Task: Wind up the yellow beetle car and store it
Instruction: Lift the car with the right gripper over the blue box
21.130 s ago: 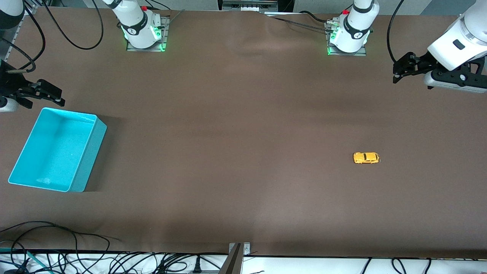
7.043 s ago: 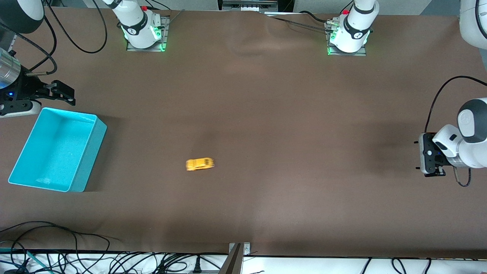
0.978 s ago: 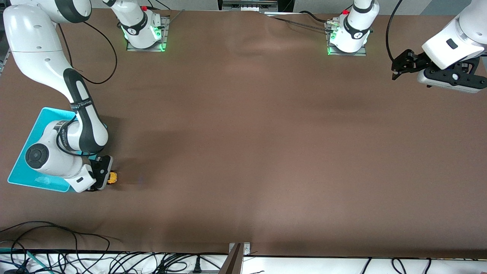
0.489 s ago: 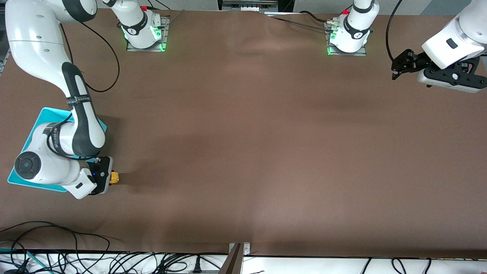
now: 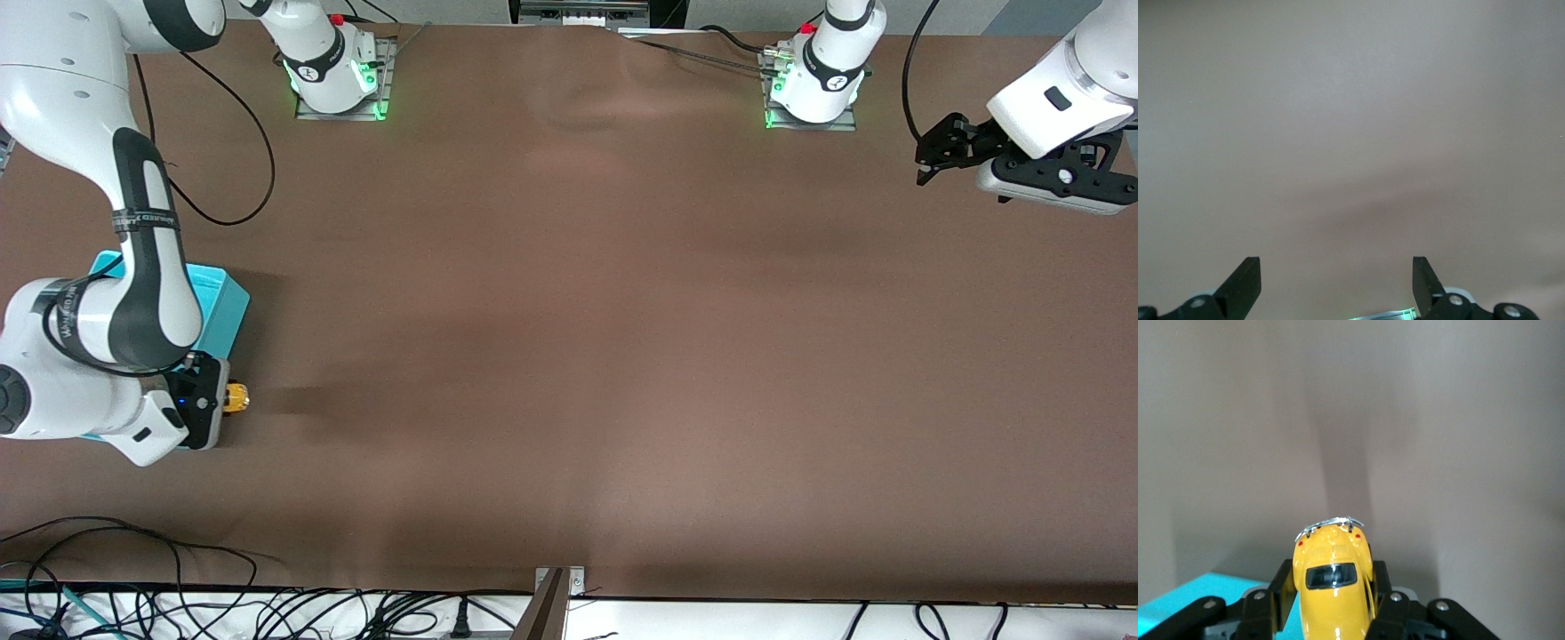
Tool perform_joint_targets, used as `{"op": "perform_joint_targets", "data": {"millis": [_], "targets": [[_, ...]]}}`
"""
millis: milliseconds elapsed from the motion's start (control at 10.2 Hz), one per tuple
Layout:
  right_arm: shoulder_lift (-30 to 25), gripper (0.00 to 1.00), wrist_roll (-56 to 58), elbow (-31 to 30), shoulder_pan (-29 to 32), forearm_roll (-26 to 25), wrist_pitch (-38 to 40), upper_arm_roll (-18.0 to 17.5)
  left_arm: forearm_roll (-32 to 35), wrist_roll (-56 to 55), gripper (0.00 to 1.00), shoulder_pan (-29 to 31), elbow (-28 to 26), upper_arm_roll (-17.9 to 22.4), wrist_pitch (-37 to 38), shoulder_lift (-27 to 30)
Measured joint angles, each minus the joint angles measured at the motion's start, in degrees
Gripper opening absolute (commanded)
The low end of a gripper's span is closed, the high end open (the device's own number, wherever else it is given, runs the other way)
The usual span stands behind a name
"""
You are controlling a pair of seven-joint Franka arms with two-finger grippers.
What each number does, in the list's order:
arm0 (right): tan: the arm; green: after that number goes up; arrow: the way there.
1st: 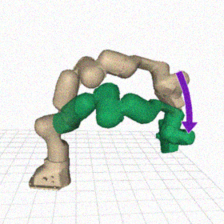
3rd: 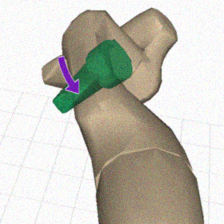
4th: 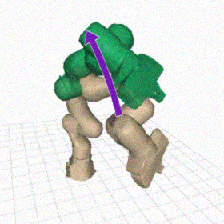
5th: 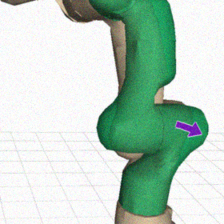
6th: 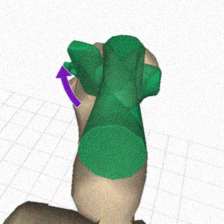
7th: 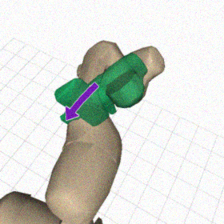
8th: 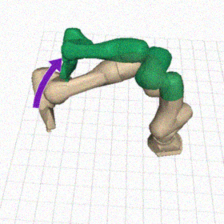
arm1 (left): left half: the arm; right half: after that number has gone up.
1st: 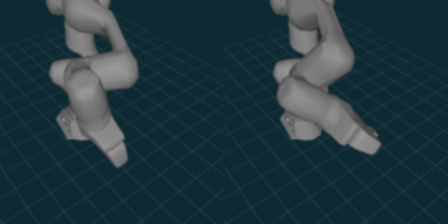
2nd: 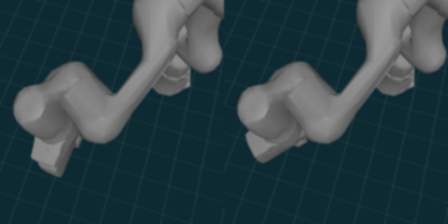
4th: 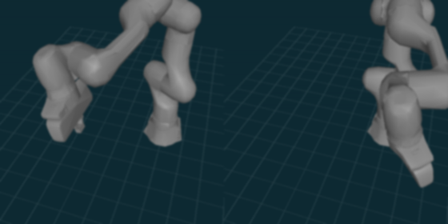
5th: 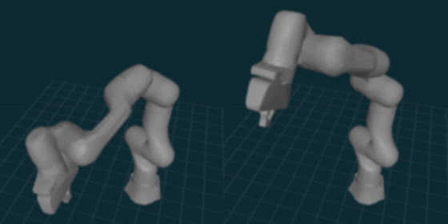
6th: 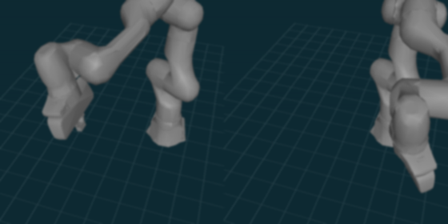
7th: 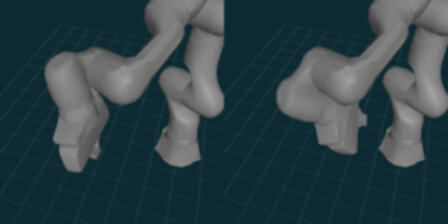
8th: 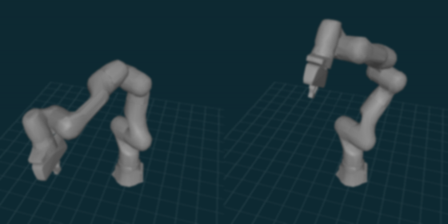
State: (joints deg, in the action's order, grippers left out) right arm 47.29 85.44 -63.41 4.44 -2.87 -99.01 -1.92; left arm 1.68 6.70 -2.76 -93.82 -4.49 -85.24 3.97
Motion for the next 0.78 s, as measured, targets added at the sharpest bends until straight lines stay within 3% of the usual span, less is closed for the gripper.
{"op": "perform_joint_targets", "data": {"millis": [391,783], "targets": [[-0.5,0.00,0.1,0.9,2.1,-0.1,5.3,3.6,0.0,0.0,1.00,0.0,0.0,0.0,0.0,0.6],[-1.0,0.00,1.4,1.2,2.8,-0.1,5.7,9.0,0.0,0.0,1.00,0.0,0.0,0.0,0.0,0.8]]}}
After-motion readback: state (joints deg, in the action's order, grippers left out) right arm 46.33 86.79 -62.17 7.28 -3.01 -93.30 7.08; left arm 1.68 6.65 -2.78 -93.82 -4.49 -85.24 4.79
